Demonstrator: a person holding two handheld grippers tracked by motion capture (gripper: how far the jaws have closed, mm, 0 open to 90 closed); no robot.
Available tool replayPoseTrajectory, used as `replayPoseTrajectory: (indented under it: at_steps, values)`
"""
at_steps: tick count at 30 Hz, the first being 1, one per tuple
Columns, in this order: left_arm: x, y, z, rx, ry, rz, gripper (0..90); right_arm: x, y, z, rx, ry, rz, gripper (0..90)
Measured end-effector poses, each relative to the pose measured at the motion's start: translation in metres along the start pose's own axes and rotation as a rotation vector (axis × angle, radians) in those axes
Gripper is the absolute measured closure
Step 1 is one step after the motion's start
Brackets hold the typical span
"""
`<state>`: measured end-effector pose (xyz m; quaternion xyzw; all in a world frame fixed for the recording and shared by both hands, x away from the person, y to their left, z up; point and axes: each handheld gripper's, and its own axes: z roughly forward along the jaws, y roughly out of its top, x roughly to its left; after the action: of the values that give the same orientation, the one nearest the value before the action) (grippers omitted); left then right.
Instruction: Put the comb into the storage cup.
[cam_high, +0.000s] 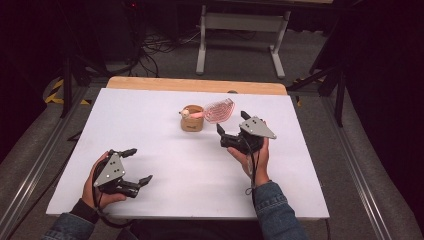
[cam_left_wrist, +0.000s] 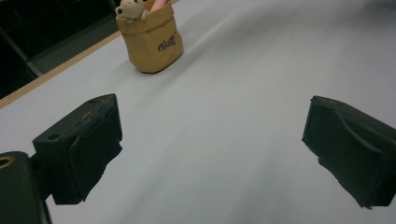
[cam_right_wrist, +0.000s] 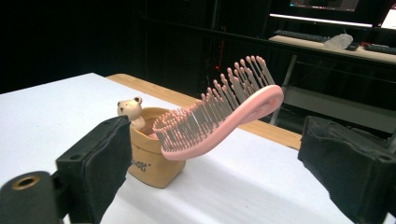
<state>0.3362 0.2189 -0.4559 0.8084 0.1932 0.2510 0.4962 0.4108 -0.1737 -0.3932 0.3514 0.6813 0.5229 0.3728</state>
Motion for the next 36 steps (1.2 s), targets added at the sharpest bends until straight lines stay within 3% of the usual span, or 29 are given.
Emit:
replayPoseTrajectory:
  at_steps: [10,27,36]
  values:
    - [0.0,0.0,0.0,0.003,0.002,0.002,5.6,0.006,0.002,-0.007,-0.02,0.01,-0.037,9.0]
    - [0.0,0.0,0.002,0.009,0.0,0.005,5.3,-0.002,0.008,-0.024,-0.039,0.023,-0.02,7.8]
    - [0.0,0.0,0.001,0.008,-0.001,0.009,5.3,0.001,0.011,-0.03,-0.036,0.034,-0.052,7.8]
